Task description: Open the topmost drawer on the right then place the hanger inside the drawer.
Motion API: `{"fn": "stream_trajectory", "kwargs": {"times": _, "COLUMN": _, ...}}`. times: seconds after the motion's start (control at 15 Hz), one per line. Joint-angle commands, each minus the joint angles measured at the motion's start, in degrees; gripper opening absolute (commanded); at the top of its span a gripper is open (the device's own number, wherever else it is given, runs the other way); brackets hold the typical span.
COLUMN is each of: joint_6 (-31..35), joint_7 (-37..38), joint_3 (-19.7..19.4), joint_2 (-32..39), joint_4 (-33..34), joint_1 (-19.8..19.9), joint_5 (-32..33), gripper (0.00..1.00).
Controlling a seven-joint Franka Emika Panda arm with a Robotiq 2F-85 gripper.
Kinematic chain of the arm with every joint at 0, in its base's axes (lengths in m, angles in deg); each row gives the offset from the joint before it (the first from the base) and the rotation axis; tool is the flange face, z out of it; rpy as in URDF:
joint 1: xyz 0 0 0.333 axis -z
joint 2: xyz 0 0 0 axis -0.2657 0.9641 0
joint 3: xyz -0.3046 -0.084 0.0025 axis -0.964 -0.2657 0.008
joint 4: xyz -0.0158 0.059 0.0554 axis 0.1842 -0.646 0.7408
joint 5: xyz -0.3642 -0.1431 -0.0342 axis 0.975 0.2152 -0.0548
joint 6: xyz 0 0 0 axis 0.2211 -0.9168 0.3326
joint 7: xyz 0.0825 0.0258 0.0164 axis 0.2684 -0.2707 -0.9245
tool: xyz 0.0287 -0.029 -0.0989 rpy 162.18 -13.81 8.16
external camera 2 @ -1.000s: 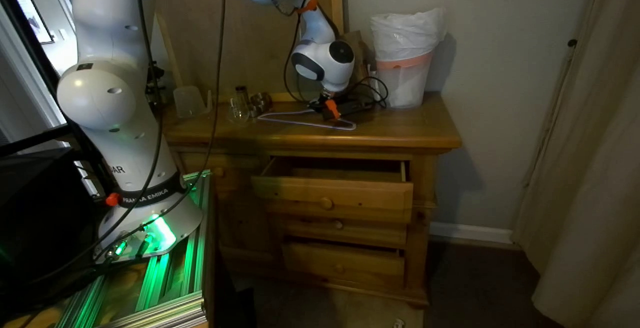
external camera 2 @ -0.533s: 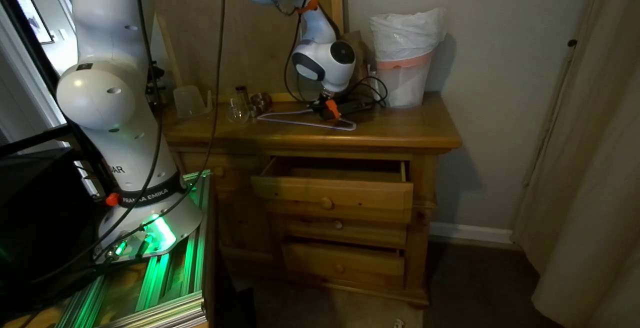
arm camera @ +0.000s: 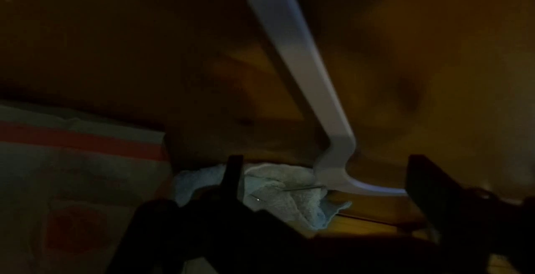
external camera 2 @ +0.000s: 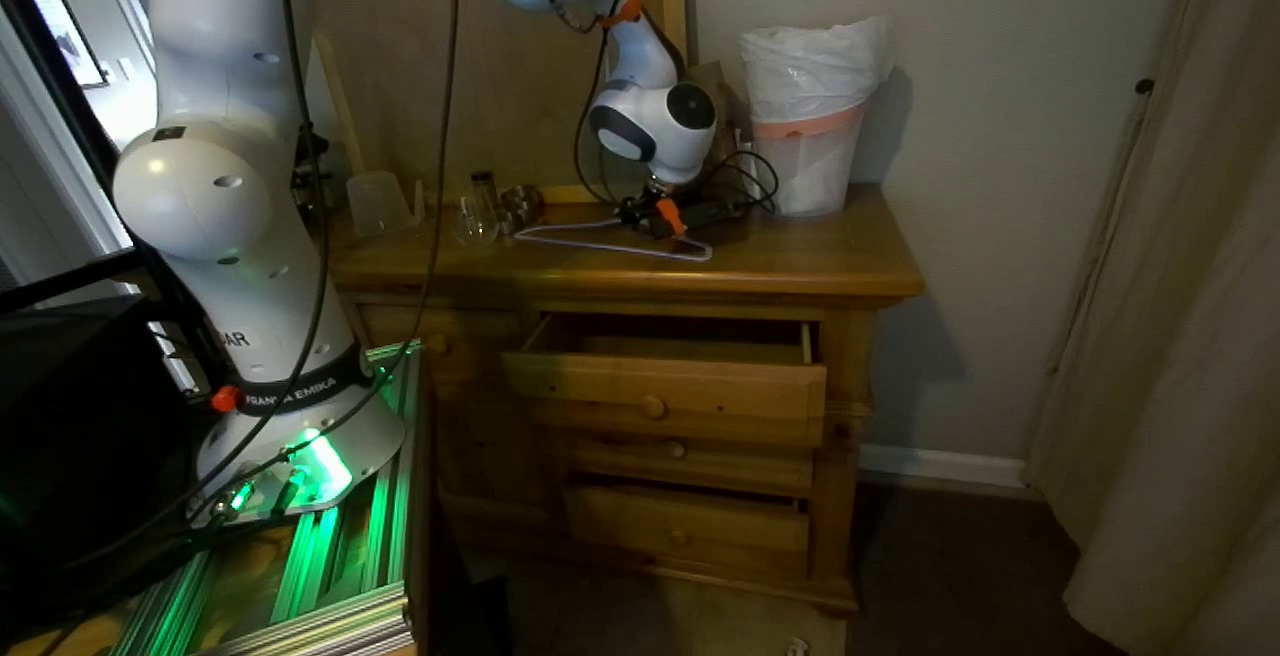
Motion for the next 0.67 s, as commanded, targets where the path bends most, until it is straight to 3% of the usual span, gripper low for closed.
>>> {"fn": "stream_trajectory", "kwargs": {"times": 0.0, "joint_6": -0.5, "joint_7": -1.6, "joint_3": -0.2, "joint_2": 2.8, "joint_4": 3.0, "joint_1": 0.1, "joint_5": -1.7, "gripper": 0.85}}
{"fn": "stream_trajectory", "kwargs": {"times": 0.6, "joint_6": -1.4, "joint_7": -0.6, "joint_3": -0.7, "joint_2": 4.7, "joint_4": 4.5, "joint_1": 0.2, "joint_5": -1.2, "gripper": 0.19}}
